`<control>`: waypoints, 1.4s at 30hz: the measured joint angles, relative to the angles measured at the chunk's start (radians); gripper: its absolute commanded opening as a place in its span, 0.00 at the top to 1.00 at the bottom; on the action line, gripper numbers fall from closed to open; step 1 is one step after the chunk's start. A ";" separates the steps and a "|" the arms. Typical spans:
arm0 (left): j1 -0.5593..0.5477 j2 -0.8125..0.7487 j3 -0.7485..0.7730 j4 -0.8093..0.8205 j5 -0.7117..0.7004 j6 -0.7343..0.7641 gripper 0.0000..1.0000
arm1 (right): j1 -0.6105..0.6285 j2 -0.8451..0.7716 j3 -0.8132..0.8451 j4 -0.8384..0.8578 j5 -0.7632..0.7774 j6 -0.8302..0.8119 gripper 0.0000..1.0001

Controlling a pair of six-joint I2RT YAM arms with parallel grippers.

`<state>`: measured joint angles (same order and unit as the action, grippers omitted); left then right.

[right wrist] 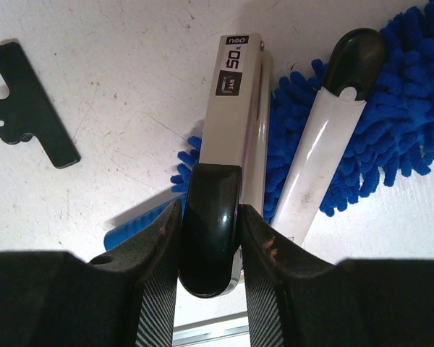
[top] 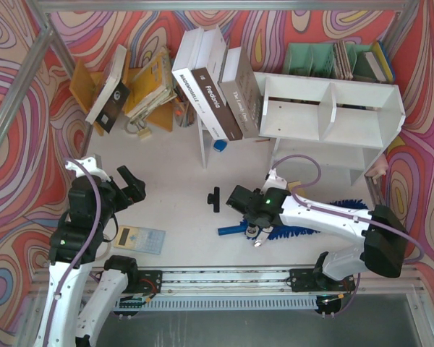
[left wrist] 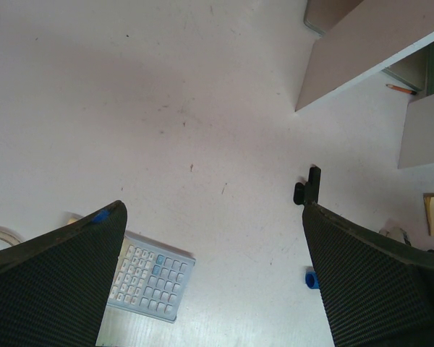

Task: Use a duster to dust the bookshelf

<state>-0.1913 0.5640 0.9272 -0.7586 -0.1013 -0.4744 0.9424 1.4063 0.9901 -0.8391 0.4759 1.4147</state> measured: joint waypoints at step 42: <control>0.000 0.000 0.000 0.000 -0.003 0.000 0.01 | 0.000 -0.163 -0.070 0.268 0.128 -0.150 1.00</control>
<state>-0.1913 0.5640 0.9268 -0.7586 -0.1047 -0.4744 0.9424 1.2438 0.9203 -0.5709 0.6041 1.2648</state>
